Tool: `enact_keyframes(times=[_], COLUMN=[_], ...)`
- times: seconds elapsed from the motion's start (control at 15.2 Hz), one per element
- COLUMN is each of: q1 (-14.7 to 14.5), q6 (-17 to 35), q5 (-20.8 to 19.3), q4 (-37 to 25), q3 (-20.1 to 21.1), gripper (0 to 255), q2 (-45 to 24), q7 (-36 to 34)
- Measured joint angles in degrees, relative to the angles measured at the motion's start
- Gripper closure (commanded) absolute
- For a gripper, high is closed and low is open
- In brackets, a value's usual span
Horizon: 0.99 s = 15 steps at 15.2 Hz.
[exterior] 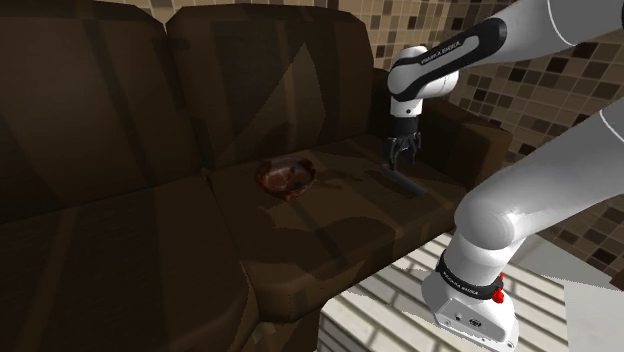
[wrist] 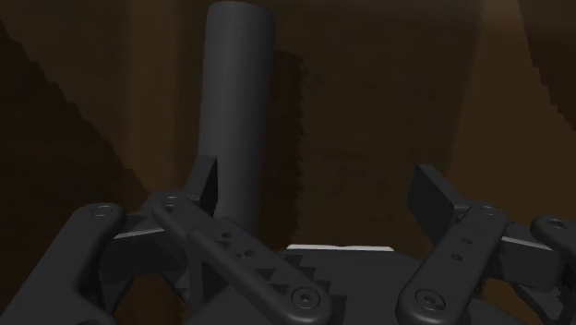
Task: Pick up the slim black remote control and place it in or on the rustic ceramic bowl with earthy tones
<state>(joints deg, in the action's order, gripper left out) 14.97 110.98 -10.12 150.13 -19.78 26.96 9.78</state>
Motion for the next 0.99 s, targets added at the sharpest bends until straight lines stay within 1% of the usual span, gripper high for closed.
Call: enact_keyframes(times=[0.13, 0.2, 0.33, 0.73, 0.99], q1=[0.98, 1.82, 2.41, 2.62, 2.62], q6=[3.26, 4.22, 6.03, 11.98, 13.23], q5=[-0.63, -1.24, -1.63, -1.87, -1.90], q4=[-0.16, 0.01, 0.07, 2.69, 3.37], q3=[-1.60, -2.46, -3.44, -4.73, -4.89], gripper=[0, 0, 0, 0, 0], q2=[-3.14, -3.74, -5.33, -8.69, -9.24], q7=[0.18, 0.47, 0.83, 1.38, 1.40])
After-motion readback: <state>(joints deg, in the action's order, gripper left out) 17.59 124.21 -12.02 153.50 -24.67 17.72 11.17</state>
